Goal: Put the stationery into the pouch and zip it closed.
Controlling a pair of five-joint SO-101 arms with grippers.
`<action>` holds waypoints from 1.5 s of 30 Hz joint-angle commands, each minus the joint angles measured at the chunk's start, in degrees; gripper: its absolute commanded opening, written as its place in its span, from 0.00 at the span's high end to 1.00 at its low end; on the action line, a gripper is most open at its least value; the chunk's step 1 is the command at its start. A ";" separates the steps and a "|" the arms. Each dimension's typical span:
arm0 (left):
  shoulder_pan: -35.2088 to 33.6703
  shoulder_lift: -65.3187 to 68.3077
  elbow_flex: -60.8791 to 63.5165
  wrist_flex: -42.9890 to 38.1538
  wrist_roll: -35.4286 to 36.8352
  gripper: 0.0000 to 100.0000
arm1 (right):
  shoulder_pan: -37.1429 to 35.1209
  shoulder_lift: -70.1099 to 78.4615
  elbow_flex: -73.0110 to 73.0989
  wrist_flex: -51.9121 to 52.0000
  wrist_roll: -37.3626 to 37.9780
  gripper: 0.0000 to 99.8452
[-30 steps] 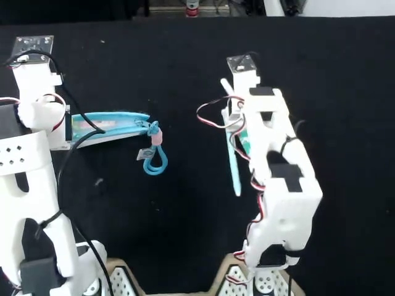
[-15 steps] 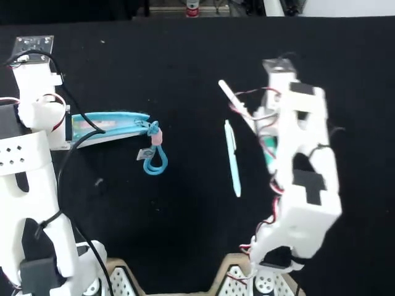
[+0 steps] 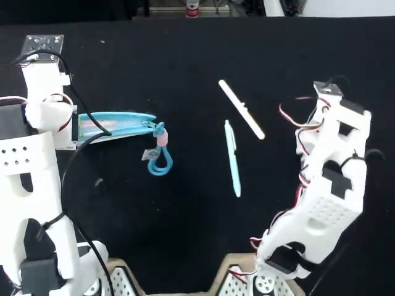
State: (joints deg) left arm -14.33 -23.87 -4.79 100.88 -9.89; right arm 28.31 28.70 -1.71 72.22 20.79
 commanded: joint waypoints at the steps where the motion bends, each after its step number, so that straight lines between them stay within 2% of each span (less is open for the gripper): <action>1: 1.36 -0.97 -0.13 0.00 -0.62 0.97 | 1.14 2.24 -8.48 4.57 0.88 0.84; 7: 1.36 -1.41 1.27 0.00 -0.62 0.97 | 1.49 12.53 -21.58 10.37 0.88 0.85; 11: 1.54 -1.32 1.10 0.00 -0.62 0.97 | 0.88 17.45 -27.38 17.14 4.92 0.99; 13: 1.71 -1.32 1.10 0.00 -0.62 0.97 | 1.05 16.84 -28.53 18.73 5.36 0.99; 19: 1.80 -1.14 1.10 0.00 -0.62 0.97 | 3.16 2.33 -24.48 25.93 6.86 0.99; 24: 1.80 -1.23 1.10 0.00 -0.62 0.97 | -0.53 -16.48 -11.74 27.08 8.35 0.99; 29: 1.89 -1.49 1.10 0.00 -0.62 0.97 | -9.14 -40.22 1.80 26.29 8.26 0.99; 32: 1.89 -1.58 1.10 0.00 -0.44 0.97 | -15.56 -56.31 8.48 22.68 4.22 0.99; 38: 1.98 -1.58 -0.22 -0.09 0.26 0.97 | -39.12 -79.16 12.26 12.48 -10.11 0.99; 40: 2.42 -1.58 -1.63 -0.09 2.73 0.97 | -47.65 -83.65 12.88 7.47 -14.24 0.99; 43: 7.69 -1.49 -3.21 -0.09 4.75 0.97 | -57.14 -87.25 16.40 -2.55 -16.35 0.99; 45: 12.79 -0.97 -3.74 -0.09 5.45 0.97 | -60.66 -88.84 20.00 -8.79 -16.44 0.99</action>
State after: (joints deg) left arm -8.62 -24.57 -5.14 100.88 -5.93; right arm -25.85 -57.89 15.25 72.84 5.49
